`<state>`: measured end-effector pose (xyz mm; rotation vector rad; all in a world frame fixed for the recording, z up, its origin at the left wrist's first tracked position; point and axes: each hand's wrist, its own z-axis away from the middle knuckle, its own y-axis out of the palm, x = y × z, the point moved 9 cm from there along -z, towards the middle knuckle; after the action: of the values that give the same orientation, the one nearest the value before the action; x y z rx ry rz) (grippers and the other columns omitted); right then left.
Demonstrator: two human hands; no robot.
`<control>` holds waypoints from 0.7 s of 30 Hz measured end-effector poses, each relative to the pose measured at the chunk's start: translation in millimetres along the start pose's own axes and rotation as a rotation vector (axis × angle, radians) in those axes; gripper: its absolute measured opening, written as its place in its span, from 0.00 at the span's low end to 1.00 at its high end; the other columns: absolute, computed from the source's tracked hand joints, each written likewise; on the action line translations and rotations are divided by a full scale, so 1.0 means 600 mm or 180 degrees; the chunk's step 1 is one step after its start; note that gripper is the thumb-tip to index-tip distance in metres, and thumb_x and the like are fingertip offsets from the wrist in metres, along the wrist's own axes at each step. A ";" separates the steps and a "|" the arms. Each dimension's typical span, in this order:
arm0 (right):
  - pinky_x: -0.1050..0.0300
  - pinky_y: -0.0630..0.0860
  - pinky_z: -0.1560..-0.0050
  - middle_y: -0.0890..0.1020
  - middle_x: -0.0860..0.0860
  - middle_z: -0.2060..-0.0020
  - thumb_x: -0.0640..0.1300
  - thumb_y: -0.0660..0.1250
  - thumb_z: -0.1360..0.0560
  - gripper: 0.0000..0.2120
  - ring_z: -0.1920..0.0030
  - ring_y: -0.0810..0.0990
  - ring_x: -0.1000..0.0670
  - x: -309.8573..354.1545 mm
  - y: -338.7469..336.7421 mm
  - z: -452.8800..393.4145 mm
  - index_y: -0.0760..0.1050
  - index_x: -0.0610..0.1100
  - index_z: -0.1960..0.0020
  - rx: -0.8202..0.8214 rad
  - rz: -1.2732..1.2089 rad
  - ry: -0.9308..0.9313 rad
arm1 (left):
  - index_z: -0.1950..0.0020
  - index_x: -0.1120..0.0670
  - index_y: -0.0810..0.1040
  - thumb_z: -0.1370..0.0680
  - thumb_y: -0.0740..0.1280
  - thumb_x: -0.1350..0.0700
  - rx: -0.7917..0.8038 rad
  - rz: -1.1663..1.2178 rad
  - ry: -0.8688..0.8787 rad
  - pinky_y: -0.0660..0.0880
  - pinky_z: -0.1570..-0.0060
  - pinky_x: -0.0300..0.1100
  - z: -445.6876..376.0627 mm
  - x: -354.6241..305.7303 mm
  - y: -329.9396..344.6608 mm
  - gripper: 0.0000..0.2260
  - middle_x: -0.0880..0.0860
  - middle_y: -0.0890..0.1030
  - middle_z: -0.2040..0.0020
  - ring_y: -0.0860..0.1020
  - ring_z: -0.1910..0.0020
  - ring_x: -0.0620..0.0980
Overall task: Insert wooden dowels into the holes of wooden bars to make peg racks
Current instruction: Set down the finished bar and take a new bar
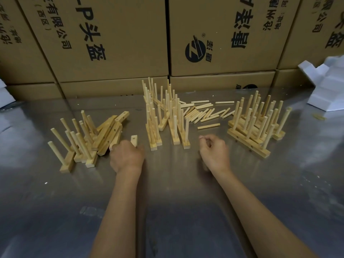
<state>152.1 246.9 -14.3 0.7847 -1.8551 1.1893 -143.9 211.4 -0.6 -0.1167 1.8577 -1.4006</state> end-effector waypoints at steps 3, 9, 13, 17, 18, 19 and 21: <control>0.55 0.76 0.56 0.82 0.50 0.62 0.45 0.63 0.20 0.10 0.57 0.82 0.48 -0.008 0.001 -0.003 0.81 0.44 0.47 0.0029 -0.0139 0.0154 | 0.41 0.62 0.78 0.20 0.67 0.50 -0.0050 -0.0009 0.0031 0.73 0.51 0.52 0.003 -0.001 -0.002 0.16 0.64 0.78 0.42 0.76 0.41 0.64; 0.46 0.82 0.53 0.83 0.51 0.60 0.42 0.62 0.21 0.07 0.57 0.83 0.49 -0.014 0.003 -0.006 0.79 0.48 0.51 0.0031 -0.0222 0.0220 | 0.42 0.60 0.66 0.20 0.62 0.55 -0.1007 0.1241 0.0397 0.69 0.59 0.54 0.018 -0.018 -0.064 0.11 0.64 0.79 0.51 0.76 0.51 0.65; 0.45 0.82 0.54 0.83 0.50 0.61 0.42 0.62 0.21 0.08 0.57 0.82 0.47 -0.017 -0.003 -0.006 0.80 0.47 0.50 -0.0061 -0.0348 0.0310 | 0.45 0.52 0.64 0.22 0.65 0.54 -0.1400 0.2240 0.1155 0.75 0.56 0.53 0.049 -0.058 -0.110 0.11 0.55 0.79 0.52 0.77 0.52 0.57; 0.48 0.80 0.54 0.82 0.49 0.61 0.40 0.62 0.21 0.08 0.56 0.82 0.46 -0.016 -0.014 -0.006 0.80 0.46 0.50 -0.0234 -0.0512 0.0347 | 0.30 0.48 0.67 0.21 0.64 0.49 -0.1398 0.2780 0.1378 0.72 0.61 0.33 0.081 -0.092 -0.115 0.20 0.52 0.79 0.48 0.76 0.56 0.46; 0.49 0.79 0.54 0.82 0.50 0.61 0.40 0.61 0.21 0.08 0.57 0.82 0.47 -0.013 -0.016 -0.006 0.79 0.46 0.50 -0.0279 -0.0523 0.0311 | 0.27 0.48 0.67 0.21 0.64 0.49 -0.1361 0.2825 0.1455 0.71 0.61 0.30 0.092 -0.105 -0.111 0.22 0.51 0.79 0.47 0.75 0.56 0.43; 0.51 0.79 0.54 0.81 0.52 0.62 0.39 0.61 0.21 0.08 0.57 0.81 0.48 -0.008 -0.020 -0.006 0.79 0.47 0.50 -0.0322 -0.0490 0.0226 | 0.26 0.49 0.67 0.21 0.64 0.49 -0.1285 0.2860 0.1578 0.71 0.61 0.27 0.106 -0.120 -0.104 0.23 0.50 0.79 0.47 0.75 0.57 0.42; 0.54 0.76 0.52 0.80 0.52 0.59 0.37 0.61 0.22 0.09 0.54 0.80 0.49 0.011 -0.031 -0.012 0.78 0.45 0.47 -0.0411 -0.0254 -0.0119 | 0.28 0.51 0.71 0.22 0.66 0.50 -0.1047 0.2874 0.1907 0.69 0.62 0.26 0.141 -0.154 -0.084 0.22 0.50 0.79 0.50 0.73 0.61 0.41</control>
<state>165.8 246.0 1.3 0.8055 -1.8923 1.0008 -46.1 173.2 84.0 0.9557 2.1613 -0.5070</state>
